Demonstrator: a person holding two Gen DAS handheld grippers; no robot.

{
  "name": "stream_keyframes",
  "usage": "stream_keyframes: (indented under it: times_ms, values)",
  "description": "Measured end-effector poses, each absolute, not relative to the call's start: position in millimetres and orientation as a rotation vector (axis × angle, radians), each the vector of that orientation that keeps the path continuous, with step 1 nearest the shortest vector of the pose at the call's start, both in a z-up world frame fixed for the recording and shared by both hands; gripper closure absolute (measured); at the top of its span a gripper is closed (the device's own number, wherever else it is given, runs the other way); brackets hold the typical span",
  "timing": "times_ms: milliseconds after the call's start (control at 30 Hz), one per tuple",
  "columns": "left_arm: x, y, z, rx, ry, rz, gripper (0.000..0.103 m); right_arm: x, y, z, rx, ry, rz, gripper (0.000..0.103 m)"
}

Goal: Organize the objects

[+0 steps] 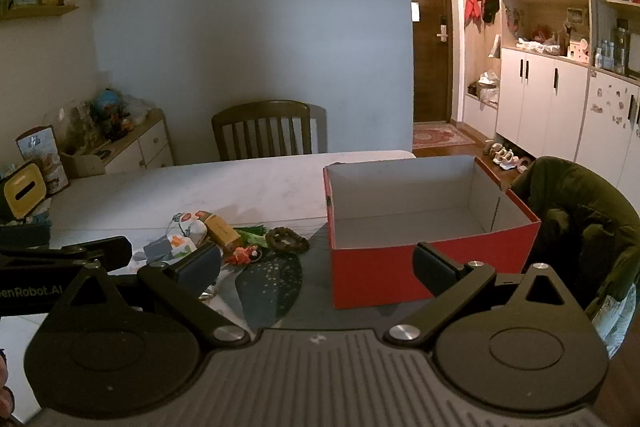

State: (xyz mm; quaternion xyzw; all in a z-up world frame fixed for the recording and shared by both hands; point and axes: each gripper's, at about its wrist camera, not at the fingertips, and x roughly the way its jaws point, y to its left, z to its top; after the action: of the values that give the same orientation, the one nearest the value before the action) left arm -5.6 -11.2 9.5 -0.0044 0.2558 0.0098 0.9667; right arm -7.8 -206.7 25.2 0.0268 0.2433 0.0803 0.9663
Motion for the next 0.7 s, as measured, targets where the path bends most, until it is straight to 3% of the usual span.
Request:
stream_keyframes:
  times_ms: [700]
  values:
    - [-8.5, -10.4, 11.2, -0.044, 0.528, 0.012, 0.000, -9.9, -214.5, 27.3, 0.053, 0.472, 0.166, 0.000]
